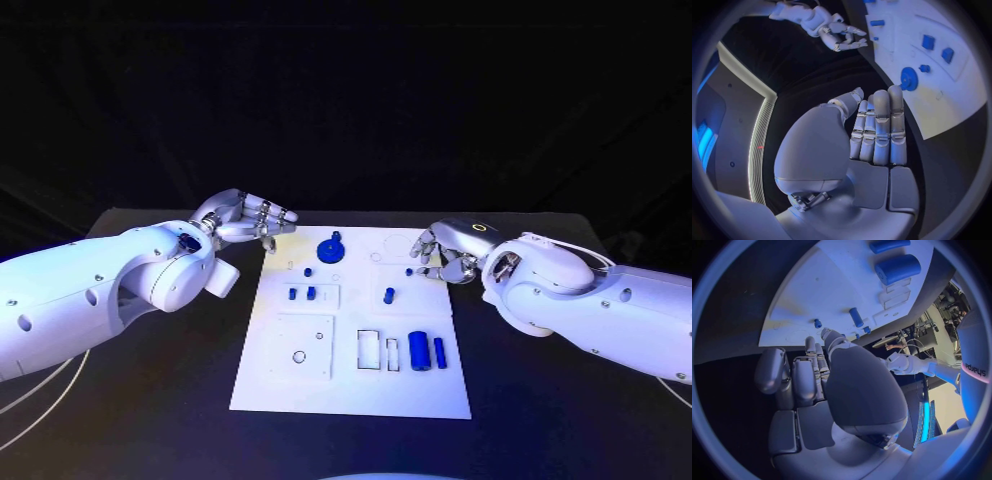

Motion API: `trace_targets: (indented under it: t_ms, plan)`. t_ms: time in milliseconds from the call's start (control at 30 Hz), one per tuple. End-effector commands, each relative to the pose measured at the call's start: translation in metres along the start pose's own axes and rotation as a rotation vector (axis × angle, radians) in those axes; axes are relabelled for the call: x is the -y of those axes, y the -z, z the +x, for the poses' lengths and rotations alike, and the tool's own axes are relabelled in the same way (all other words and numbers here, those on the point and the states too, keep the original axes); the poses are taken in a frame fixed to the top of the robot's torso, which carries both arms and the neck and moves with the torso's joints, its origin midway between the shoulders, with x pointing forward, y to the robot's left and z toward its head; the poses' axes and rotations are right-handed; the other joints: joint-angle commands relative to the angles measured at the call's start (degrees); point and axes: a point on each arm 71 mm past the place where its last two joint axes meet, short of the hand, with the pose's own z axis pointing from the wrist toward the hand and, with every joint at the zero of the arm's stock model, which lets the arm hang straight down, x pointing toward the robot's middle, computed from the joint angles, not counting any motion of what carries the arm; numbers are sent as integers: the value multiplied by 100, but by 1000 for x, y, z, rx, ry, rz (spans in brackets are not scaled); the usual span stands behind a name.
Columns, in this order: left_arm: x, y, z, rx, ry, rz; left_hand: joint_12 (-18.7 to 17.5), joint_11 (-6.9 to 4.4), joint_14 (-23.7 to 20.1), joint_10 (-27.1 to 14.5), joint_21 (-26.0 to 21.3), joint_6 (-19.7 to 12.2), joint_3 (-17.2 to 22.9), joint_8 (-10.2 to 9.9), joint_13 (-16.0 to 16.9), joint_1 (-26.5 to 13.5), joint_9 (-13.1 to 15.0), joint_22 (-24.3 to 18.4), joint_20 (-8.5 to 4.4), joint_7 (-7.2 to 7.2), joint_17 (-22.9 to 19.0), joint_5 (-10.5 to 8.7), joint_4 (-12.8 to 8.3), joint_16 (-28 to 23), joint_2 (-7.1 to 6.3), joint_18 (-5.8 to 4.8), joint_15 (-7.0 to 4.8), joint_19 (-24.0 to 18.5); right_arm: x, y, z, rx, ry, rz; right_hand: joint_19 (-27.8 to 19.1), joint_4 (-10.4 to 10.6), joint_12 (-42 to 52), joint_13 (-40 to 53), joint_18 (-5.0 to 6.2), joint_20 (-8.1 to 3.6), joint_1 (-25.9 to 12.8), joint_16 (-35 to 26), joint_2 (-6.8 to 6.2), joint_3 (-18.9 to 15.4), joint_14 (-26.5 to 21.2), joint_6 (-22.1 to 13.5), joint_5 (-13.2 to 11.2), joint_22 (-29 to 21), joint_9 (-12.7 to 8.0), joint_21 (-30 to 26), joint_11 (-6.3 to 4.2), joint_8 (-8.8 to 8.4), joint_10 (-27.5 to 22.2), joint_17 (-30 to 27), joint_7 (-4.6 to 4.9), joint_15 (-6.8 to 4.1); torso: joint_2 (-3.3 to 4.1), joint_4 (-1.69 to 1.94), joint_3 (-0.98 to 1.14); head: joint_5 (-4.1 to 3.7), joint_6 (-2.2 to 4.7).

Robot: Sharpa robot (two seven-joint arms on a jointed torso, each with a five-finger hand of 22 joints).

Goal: Assemble the parts on the task board

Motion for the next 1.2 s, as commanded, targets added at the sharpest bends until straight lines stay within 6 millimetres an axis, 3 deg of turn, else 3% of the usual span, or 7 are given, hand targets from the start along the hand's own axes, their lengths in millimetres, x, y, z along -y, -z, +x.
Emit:
trace_targets:
  t_ms: [33,133,300,500,1200]
  plan:
    - [7,2,1,27,261,64,33,-5,-55,-56,-48,11,-44,3,8,5,-9,-16,14,45,-15,-6,-5,-23,78,76,3,-13,-3,-4,6,-36,104,-15,81,-35,-93,-101,-106,3,85,86,24,134,229,83,-43,336,-8,151,-3,-47,64,85,-7,38,-4,2,-3,-24,-26]
    - [9,4,2,22,291,73,37,-3,-62,-66,-71,6,-66,0,10,11,-14,-32,15,48,-30,-6,-17,-37,88,76,4,-8,-5,-9,11,-49,113,-15,111,-69,-193,-206,-121,0,84,137,14,265,235,139,-42,398,-14,235,-3,-76,114,131,-11,39,-1,-14,-4,-20,-23]
    - [10,6,3,25,323,80,40,0,-66,-81,-98,-4,-89,-5,12,26,-21,-52,15,50,-49,-5,-37,-52,105,76,5,1,-6,-14,17,-77,123,-12,164,-121,-327,-351,-148,1,30,227,-31,436,247,227,-29,505,-19,390,4,-118,200,215,-12,42,1,0,-2,-43,-38]
    - [10,7,3,26,338,82,42,3,-69,-93,-114,-12,-105,-9,13,33,-26,-64,16,55,-59,-5,-49,-60,112,75,7,7,-7,-17,24,-95,126,-7,188,-161,-392,-430,-162,4,-16,271,-48,536,251,284,-21,562,-19,467,10,-142,270,251,-8,42,2,-9,-1,-40,-45]
    - [10,7,5,23,343,71,43,26,-76,-148,-172,-63,-161,-34,15,60,-50,-108,21,86,-99,-5,-94,-86,142,73,20,33,-8,-26,31,-123,132,-3,263,-312,-482,-561,-198,0,-103,353,10,799,258,483,15,707,5,680,-21,-150,525,314,-31,20,-2,-11,8,-40,-63]
